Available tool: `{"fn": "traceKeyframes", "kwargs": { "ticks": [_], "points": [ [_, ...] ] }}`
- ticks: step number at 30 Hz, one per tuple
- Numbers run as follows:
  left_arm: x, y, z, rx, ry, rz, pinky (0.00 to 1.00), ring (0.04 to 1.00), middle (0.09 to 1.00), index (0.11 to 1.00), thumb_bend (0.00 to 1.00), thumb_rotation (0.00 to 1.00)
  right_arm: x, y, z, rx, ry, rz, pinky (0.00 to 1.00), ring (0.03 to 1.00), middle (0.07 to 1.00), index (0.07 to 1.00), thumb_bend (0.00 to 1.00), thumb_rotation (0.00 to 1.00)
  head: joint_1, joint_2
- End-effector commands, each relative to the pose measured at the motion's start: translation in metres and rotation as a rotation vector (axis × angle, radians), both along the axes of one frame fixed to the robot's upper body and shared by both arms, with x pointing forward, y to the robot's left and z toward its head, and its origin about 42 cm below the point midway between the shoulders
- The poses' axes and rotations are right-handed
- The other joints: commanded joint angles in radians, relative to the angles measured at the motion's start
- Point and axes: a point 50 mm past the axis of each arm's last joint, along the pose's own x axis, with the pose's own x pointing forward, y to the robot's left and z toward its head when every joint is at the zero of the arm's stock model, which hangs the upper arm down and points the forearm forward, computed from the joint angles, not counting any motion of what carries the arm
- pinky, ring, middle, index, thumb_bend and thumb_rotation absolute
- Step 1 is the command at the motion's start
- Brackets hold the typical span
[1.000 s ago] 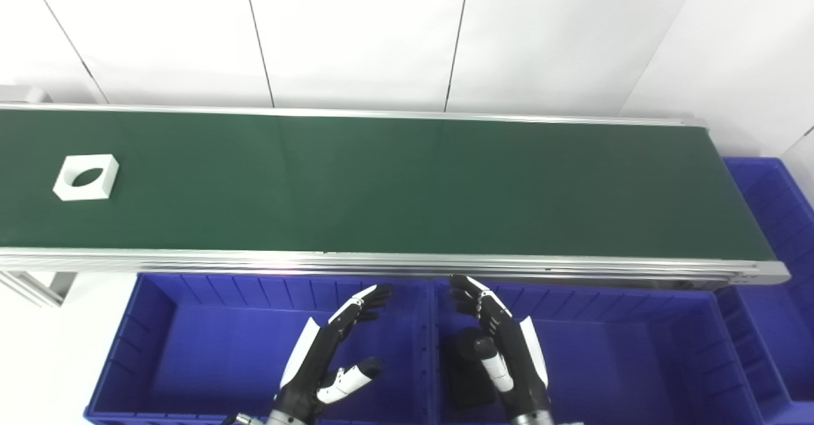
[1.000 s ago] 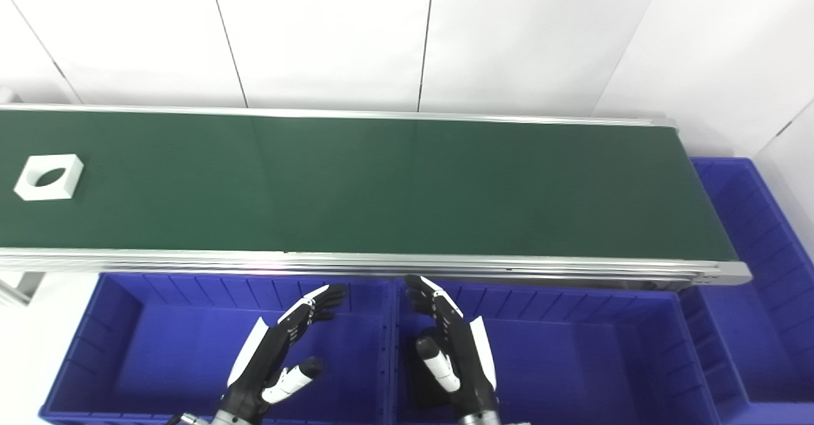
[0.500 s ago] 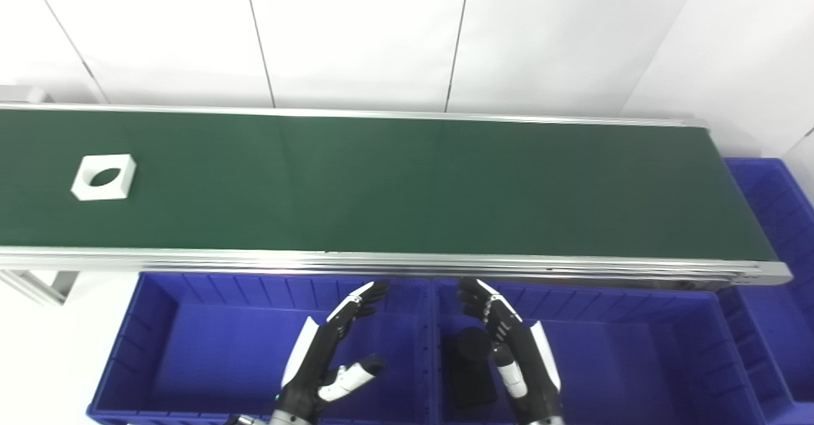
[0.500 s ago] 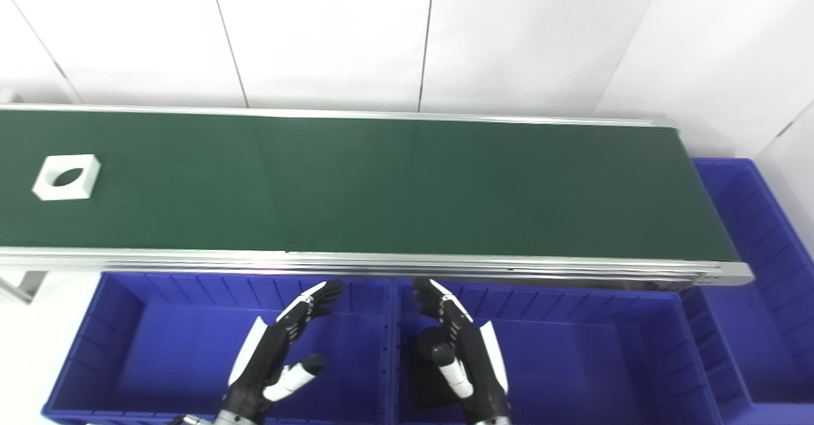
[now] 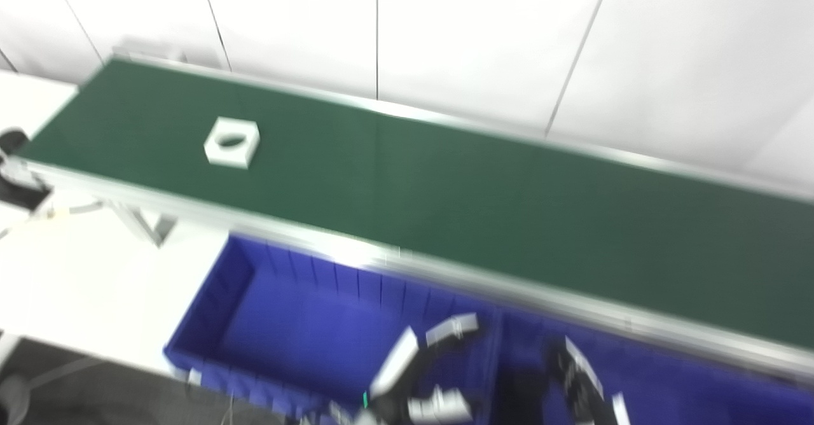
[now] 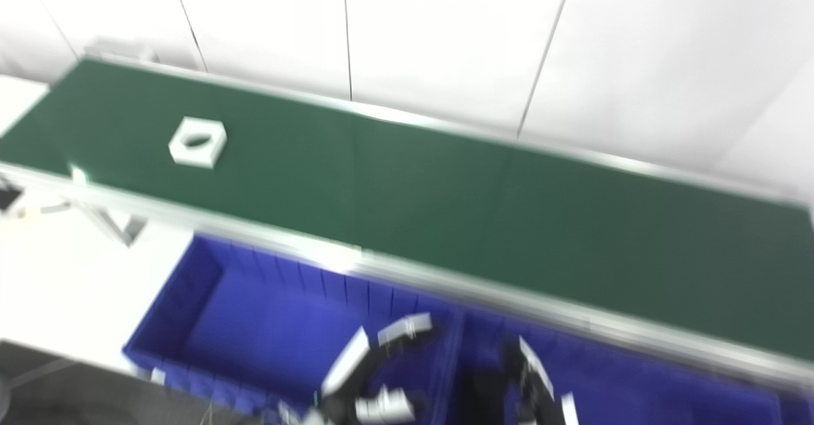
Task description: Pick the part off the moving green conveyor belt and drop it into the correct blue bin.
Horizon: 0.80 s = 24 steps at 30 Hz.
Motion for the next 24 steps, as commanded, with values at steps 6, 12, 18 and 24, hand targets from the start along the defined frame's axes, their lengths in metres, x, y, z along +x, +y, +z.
{"fn": "traceKeyframes", "kwargs": {
  "ticks": [6,12,18,24],
  "points": [
    [0.0104,-0.0092,0.0053,-0.039,-0.044,0.009,0.72,0.777,0.801,0.782,0.86,0.77,0.0102,-0.0029,0.0025,0.029,-0.049,0.012,0.90,0.900,0.907,0.901,0.95,1.00,0.017,-0.043],
    [0.0110,-0.0095,0.0026,-0.046,-0.023,0.005,0.67,0.772,0.797,0.772,0.85,0.75,0.0104,-0.0033,-0.0005,0.045,-0.036,0.013,0.93,0.907,0.915,0.908,0.94,1.00,0.011,-0.063],
    [0.0104,-0.0095,0.0023,-0.043,-0.024,-0.002,0.68,0.773,0.793,0.772,0.85,0.76,0.0113,-0.0036,0.0001,0.042,-0.040,0.010,0.91,0.898,0.908,0.900,0.94,1.00,0.000,-0.056],
    [0.0098,-0.0082,0.0038,-0.040,-0.034,-0.004,0.68,0.768,0.794,0.771,0.83,0.75,0.0103,-0.0029,-0.0003,0.046,-0.037,0.008,0.88,0.887,0.899,0.891,0.94,1.00,-0.005,-0.053]
  ]
}}
